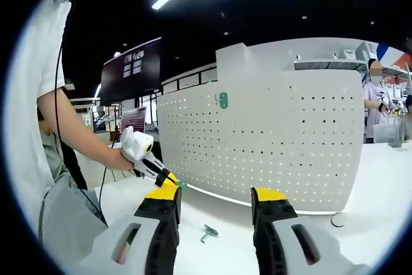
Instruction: Insert the hook assembly into the mounting plate slot until the hook locks in place.
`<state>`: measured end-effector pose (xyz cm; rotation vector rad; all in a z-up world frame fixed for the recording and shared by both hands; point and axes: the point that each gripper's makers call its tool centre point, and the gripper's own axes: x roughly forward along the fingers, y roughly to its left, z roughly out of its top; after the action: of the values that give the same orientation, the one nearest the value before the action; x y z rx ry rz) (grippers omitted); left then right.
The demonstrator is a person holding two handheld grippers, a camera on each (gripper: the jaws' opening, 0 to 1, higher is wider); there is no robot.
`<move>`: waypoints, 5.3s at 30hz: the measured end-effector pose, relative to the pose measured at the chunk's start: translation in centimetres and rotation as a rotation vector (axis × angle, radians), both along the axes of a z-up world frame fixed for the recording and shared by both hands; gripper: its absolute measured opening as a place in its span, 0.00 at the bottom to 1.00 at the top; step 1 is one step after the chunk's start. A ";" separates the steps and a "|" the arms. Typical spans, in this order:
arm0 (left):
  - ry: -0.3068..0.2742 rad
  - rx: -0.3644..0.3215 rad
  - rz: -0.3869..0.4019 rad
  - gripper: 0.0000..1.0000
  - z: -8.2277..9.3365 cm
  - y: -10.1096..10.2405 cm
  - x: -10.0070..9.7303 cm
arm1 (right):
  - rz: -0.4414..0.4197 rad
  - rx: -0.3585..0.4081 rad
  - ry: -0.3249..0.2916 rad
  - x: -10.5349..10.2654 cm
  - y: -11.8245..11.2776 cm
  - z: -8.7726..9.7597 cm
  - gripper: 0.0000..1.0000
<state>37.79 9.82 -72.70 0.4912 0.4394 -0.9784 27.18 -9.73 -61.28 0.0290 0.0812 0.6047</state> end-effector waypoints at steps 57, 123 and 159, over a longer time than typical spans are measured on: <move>-0.207 -0.464 0.207 0.02 11.4 -2.2 -4.4 | 0.027 0.050 -0.061 -0.7 1.9 2.5 0.45; -0.251 -0.588 0.196 0.02 15.8 -6.3 -7.0 | 0.135 0.416 0.005 1.0 8.1 6.0 0.21; -0.248 -0.601 0.174 0.02 16.4 -7.5 -7.6 | 0.164 0.442 0.030 2.5 11.8 6.4 0.05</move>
<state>30.23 2.32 -56.32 0.0249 -0.0446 -0.8179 29.63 2.11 -54.84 0.4636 -0.0228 0.7775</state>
